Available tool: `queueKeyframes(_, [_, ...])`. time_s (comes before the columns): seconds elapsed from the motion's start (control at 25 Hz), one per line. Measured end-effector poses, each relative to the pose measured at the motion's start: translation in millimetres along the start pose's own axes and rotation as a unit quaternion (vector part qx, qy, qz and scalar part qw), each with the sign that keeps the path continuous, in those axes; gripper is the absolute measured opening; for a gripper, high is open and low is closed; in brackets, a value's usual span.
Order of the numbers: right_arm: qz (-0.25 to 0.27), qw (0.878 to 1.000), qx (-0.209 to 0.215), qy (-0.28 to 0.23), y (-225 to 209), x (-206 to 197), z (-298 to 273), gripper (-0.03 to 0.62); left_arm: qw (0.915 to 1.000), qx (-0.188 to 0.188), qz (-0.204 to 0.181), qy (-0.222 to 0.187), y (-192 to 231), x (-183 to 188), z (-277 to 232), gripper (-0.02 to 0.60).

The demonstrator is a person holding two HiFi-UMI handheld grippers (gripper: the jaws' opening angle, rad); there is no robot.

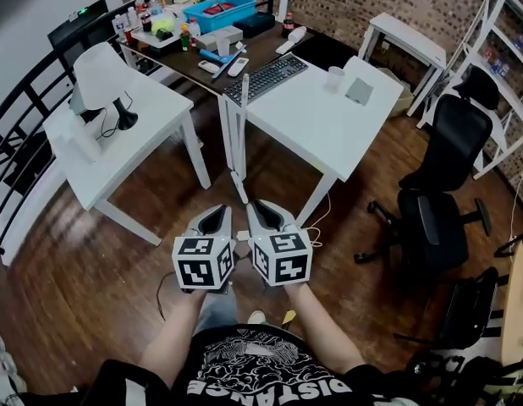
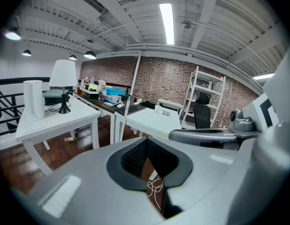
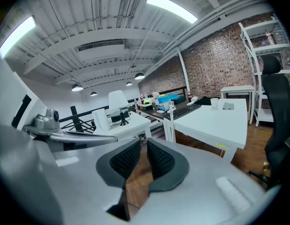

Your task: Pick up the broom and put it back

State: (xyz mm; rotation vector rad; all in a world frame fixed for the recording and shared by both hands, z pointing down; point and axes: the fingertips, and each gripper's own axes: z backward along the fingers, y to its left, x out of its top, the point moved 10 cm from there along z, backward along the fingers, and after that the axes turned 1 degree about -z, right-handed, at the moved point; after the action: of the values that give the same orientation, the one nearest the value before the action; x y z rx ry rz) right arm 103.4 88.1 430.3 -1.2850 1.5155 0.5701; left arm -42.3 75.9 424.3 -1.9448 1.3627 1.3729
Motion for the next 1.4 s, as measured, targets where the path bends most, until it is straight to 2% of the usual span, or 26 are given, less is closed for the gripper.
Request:
queueKeyframes(0.28, [0.007,1.000,-0.016,-0.004,-12,28,-62,0.021,0.9999,-0.016,0.001,-0.006,39,31,-54,0.005])
queueKeyframes(0.72, [-0.003,0.999,-0.054,0.000,-24,75,-163,0.035,0.9982,-0.057,-0.019,0.007,103,92,-124,0.005])
queueKeyframes(0.96, [-0.009,0.997,-0.075,0.002,-37,85,-214,0.064,0.9968,-0.076,-0.024,0.011,131,108,-149,0.005])
queueKeyframes(1.12, [-0.016,0.997,-0.082,0.005,-47,90,-242,0.110,0.9966,-0.078,-0.021,0.013,142,112,-159,0.005])
queueKeyframes(1.24, [-0.011,0.996,-0.083,0.007,-59,90,-258,0.110,0.9973,-0.073,-0.008,0.013,147,112,-171,0.005])
queueKeyframes(1.4, [-0.004,0.997,-0.077,0.000,-77,96,-282,0.110,0.9982,-0.056,0.019,-0.008,151,122,-188,0.005])
